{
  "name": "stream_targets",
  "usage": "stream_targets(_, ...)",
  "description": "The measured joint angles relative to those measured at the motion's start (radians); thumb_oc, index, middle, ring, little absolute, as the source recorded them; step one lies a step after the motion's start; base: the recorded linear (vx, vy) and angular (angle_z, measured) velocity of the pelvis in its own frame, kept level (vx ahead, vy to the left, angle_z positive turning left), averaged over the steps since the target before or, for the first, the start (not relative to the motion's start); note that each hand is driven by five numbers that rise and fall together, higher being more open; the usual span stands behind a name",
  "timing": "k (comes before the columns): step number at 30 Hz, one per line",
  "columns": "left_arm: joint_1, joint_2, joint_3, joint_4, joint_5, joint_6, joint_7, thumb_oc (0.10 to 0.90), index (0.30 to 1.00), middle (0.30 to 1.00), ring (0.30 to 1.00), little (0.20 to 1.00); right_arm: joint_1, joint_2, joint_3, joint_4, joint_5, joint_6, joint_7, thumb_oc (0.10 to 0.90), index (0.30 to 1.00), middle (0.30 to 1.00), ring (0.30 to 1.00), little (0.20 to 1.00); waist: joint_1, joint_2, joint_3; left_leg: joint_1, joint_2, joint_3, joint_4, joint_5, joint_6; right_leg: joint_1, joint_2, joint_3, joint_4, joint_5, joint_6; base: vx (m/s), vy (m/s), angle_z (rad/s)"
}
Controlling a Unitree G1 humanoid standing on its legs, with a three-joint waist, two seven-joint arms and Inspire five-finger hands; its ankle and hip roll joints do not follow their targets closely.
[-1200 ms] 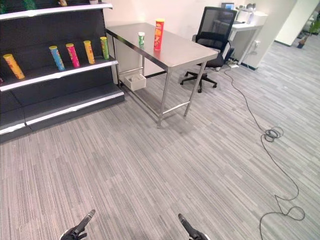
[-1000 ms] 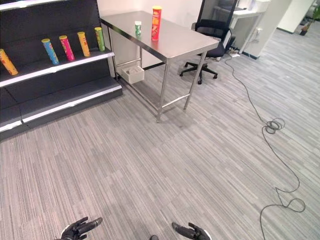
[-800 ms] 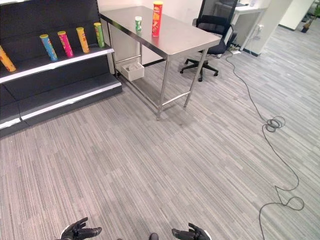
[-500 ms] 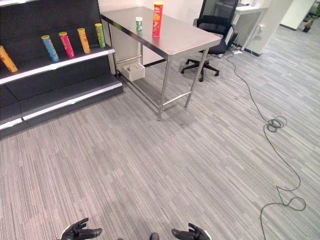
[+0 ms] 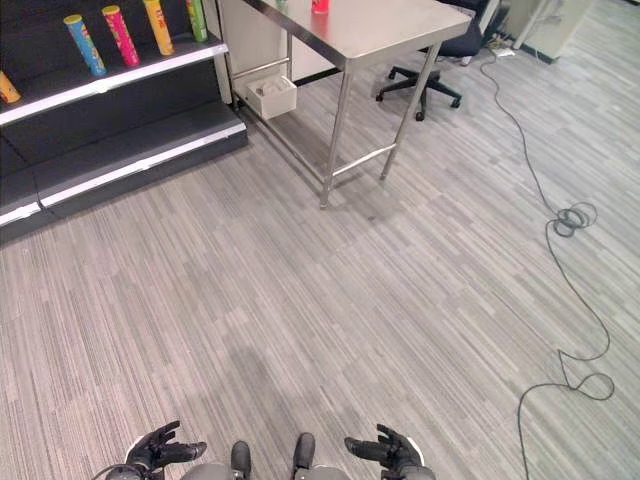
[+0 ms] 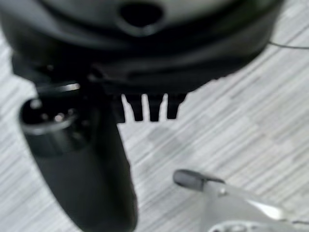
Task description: Put the goods on the table back onto the shelves and tidy them up.
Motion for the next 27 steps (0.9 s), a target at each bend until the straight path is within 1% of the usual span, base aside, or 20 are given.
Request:
stream_targets(3, -0.018, -0.01, 0.045, 0.008, -0.052, -0.008, 0.002, 0.8, 0.9, 0.9, 0.9, 0.9, -0.002, 0.001, 0.008, 0.0, 0.001, 0.0, -0.001, 0.8, 0.9, 0.9, 0.9, 0.9, 0.015, 0.0, 0.016, -0.112, 0.07, 0.063, 0.232, 0.028, -0.027, 0.021, 0.031, -0.005, 0.0, -0.016, -0.037, 0.17, -0.062, 0.03)
stream_targets(4, -0.024, -0.005, 0.043, 0.002, -0.06, -0.02, 0.002, 0.8, 0.9, 0.9, 0.9, 0.9, -0.004, 0.005, 0.007, 0.001, 0.004, 0.0, -0.005, 0.8, 0.9, 0.9, 0.9, 0.9, 0.018, -0.008, 0.02, -0.12, 0.076, 0.074, 0.236, 0.019, -0.025, 0.028, 0.03, -0.004, -0.003, -0.018, -0.04, 0.24, 0.055, 0.03)
stream_targets(7, -0.045, -0.001, 0.023, 0.014, -0.057, -0.015, 0.001, 0.8, 0.9, 0.9, 0.9, 0.9, -0.03, 0.005, 0.006, 0.004, 0.004, 0.003, -0.02, 0.8, 0.9, 0.9, 0.9, 0.9, 0.015, -0.014, 0.027, -0.106, 0.077, 0.079, 0.002, 0.027, -0.02, 0.028, 0.032, 0.002, -0.003, -0.029, -0.034, 0.35, 0.098, 0.0)
stream_targets(8, -0.049, -0.013, 0.02, 0.026, -0.057, -0.015, -0.001, 0.8, 0.9, 0.9, 0.9, 0.9, -0.041, 0.002, 0.018, 0.005, 0.003, 0.007, -0.024, 0.8, 0.9, 0.9, 0.9, 0.9, 0.021, -0.011, 0.027, -0.08, 0.061, 0.076, -0.338, 0.071, -0.052, 0.028, 0.036, 0.014, -0.004, -0.039, -0.011, 0.4, 0.092, -0.22)
stream_targets(9, -0.052, -0.016, 0.019, 0.032, -0.054, -0.014, -0.001, 0.8, 0.9, 0.9, 0.9, 0.9, -0.045, -0.004, 0.034, 0.004, 0.003, 0.007, -0.022, 0.8, 0.9, 0.9, 0.9, 0.9, 0.037, 0.003, 0.03, -0.072, 0.066, 0.06, -0.517, 0.119, -0.077, 0.038, 0.051, 0.029, -0.004, -0.05, 0.003, 0.41, 0.095, -0.25)
stream_targets(10, -0.055, -0.019, 0.025, 0.03, -0.058, -0.015, -0.002, 0.8, 0.9, 0.9, 0.9, 0.9, -0.043, -0.009, 0.037, 0.002, 0.003, 0.007, -0.02, 0.8, 0.9, 0.9, 0.9, 0.9, 0.041, 0.015, 0.042, -0.103, 0.07, 0.049, -0.516, 0.148, -0.071, 0.062, 0.059, 0.032, -0.004, -0.057, 0.0, 0.43, 0.101, -0.24)
stream_targets(12, -0.06, -0.023, 0.026, 0.04, -0.045, -0.02, -0.001, 0.8, 0.9, 0.9, 0.9, 0.9, -0.044, -0.028, 0.054, 0.004, -0.005, 0.008, -0.02, 0.8, 0.9, 0.9, 0.9, 0.9, 0.069, 0.06, 0.02, -0.131, 0.092, 0.083, -0.516, 0.187, -0.106, 0.133, 0.079, 0.061, -0.004, -0.117, 0.007, 0.63, 0.184, -0.49)
stream_targets(13, -0.059, -0.021, 0.035, 0.047, -0.036, -0.018, -0.001, 0.8, 0.9, 0.9, 0.9, 0.9, -0.043, -0.029, 0.054, 0.004, -0.007, 0.008, -0.018, 0.8, 0.9, 0.9, 0.9, 0.9, 0.075, 0.063, 0.004, -0.121, 0.098, 0.116, -0.499, 0.18, -0.092, 0.146, 0.076, 0.083, -0.004, -0.129, 0.013, 0.66, 0.236, -0.91)
stream_targets(14, -0.039, -0.018, 0.049, 0.053, -0.034, -0.016, 0.0, 0.8, 0.9, 0.9, 0.9, 0.9, -0.029, -0.024, 0.054, -0.003, -0.009, 0.008, -0.018, 0.8, 0.9, 0.9, 0.9, 0.9, 0.079, 0.049, -0.024, -0.125, 0.1, 0.141, -0.451, 0.172, -0.033, 0.156, 0.06, 0.112, -0.004, -0.15, 0.029, 0.66, 0.264, -1.1)
stream_targets(15, -0.006, 0.008, 0.074, 0.06, -0.023, -0.014, 0.002, 0.8, 0.9, 0.9, 0.9, 0.9, 0.0, -0.003, 0.074, -0.03, -0.01, 0.007, -0.016, 0.8, 0.9, 0.9, 0.9, 0.9, 0.089, -0.023, -0.082, -0.12, 0.034, 0.187, -0.376, 0.193, 0.055, 0.187, -0.04, 0.136, 0.0, -0.199, 0.059, 0.64, 0.292, -1.01)
stream_targets(16, 0.008, 0.02, 0.073, 0.06, -0.013, -0.012, 0.002, 0.8, 0.9, 0.9, 0.9, 0.9, 0.019, 0.003, 0.088, -0.025, -0.012, 0.006, -0.014, 0.8, 0.9, 0.9, 0.9, 0.9, 0.083, -0.047, -0.102, -0.091, 0.001, 0.195, -0.384, 0.2, 0.087, 0.19, -0.066, 0.135, 0.048, -0.194, 0.092, 0.56, 0.288, -0.81)
stream_targets(17, 0.013, 0.024, 0.072, 0.056, -0.007, -0.008, 0.003, 0.8, 0.9, 0.9, 0.9, 0.9, 0.019, 0.006, 0.091, -0.023, -0.013, 0.01, -0.013, 0.8, 0.9, 0.9, 0.9, 0.9, 0.081, -0.043, -0.103, -0.051, -0.007, 0.193, -0.413, 0.212, 0.145, 0.172, -0.075, 0.132, 0.131, -0.197, 0.101, 0.36, 0.258, -0.41)
stream_targets(18, 0.024, 0.029, 0.069, 0.047, 0.003, -0.001, 0.001, 0.8, 0.9, 0.9, 0.9, 0.9, 0.028, 0.014, 0.099, -0.033, -0.017, 0.009, -0.008, 0.8, 0.9, 0.9, 0.9, 0.9, 0.064, -0.026, -0.109, 0.017, -0.008, 0.196, -0.466, 0.209, 0.163, 0.117, -0.081, 0.136, 0.31, -0.175, 0.141, 0.32, 0.294, -0.31)
stream_targets(19, 0.021, 0.032, 0.064, 0.039, 0.009, 0.0, 0.0, 0.8, 0.9, 0.9, 0.9, 0.9, 0.038, 0.016, 0.098, -0.05, -0.02, 0.009, 0.001, 0.8, 0.9, 0.9, 0.9, 0.9, 0.056, -0.004, -0.1, 0.062, -0.006, 0.187, -0.488, 0.211, 0.175, -0.01, -0.101, 0.145, 0.605, -0.142, 0.193, 0.22, 0.223, -0.07)
stream_targets(20, 0.018, 0.038, 0.058, 0.027, 0.012, 0.0, -0.002, 0.8, 0.9, 0.9, 0.9, 0.9, 0.046, 0.016, 0.098, -0.073, -0.023, 0.009, 0.006, 0.8, 0.9, 0.9, 0.9, 0.9, 0.041, -0.005, -0.1, 0.096, -0.021, 0.177, -0.502, 0.194, 0.185, -0.117, -0.121, 0.161, 0.823, -0.116, 0.235, 0.26, 0.25, 0.29)
stream_targets(22, 0.012, 0.053, -0.005, 0.005, 0.012, -0.004, 0.002, 0.8, 0.9, 0.9, 0.9, 0.9, 0.07, 0.02, 0.084, -0.069, -0.024, 0.013, 0.005, 0.8, 0.9, 0.9, 0.9, 0.9, 0.018, -0.019, -0.105, 0.158, -0.07, 0.165, -0.504, 0.166, 0.184, -0.241, -0.203, 0.138, 1.043, -0.091, 0.24, 0.32, 0.25, 0.71)
stream_targets(24, 0.012, 0.065, -0.041, -0.023, 0.012, -0.015, 0.0, 0.8, 0.9, 0.9, 0.9, 0.9, 0.059, 0.018, 0.054, -0.081, -0.023, 0.006, 0.002, 0.8, 0.9, 0.9, 0.9, 0.9, 0.015, 0.014, -0.097, 0.226, -0.08, 0.159, -0.498, 0.093, 0.214, -0.373, -0.216, 0.134, 1.053, -0.087, 0.23, 0.54, 0.097, 0.32)
stream_targets(25, 0.018, 0.066, -0.048, -0.029, 0.012, -0.003, 0.001, 0.8, 0.9, 0.9, 0.9, 0.9, 0.032, 0.016, 0.035, -0.091, -0.023, -0.005, 0.002, 0.8, 0.9, 0.9, 0.9, 0.9, 0.009, 0.036, -0.084, 0.27, -0.085, 0.158, -0.502, 0.059, 0.211, -0.438, -0.261, 0.078, 0.993, -0.098, 0.227, 0.58, -0.022, -0.07)
stream_targets(26, 0.016, 0.059, -0.044, -0.014, 0.013, 0.0, -0.002, 0.8, 0.9, 0.9, 0.9, 0.9, 0.022, 0.011, 0.031, -0.098, -0.022, -0.004, 0.004, 0.8, 0.9, 0.9, 0.9, 0.9, -0.006, 0.066, -0.078, 0.29, -0.077, 0.144, -0.503, 0.028, 0.197, -0.441, -0.255, 0.03, 0.837, -0.103, 0.223, 0.6, -0.078, -0.05)
stream_targets(27, 0.017, 0.057, -0.038, 0.003, 0.013, 0.001, -0.002, 0.8, 0.9, 0.9, 0.9, 0.9, 0.015, 0.012, 0.025, -0.096, -0.022, -0.004, 0.005, 0.8, 0.9, 0.9, 0.9, 0.9, -0.014, 0.075, -0.081, 0.298, -0.075, 0.136, -0.503, 0.02, 0.189, -0.426, -0.24, 0.01, 0.7, -0.101, 0.223, 0.35, -0.071, 0.22)
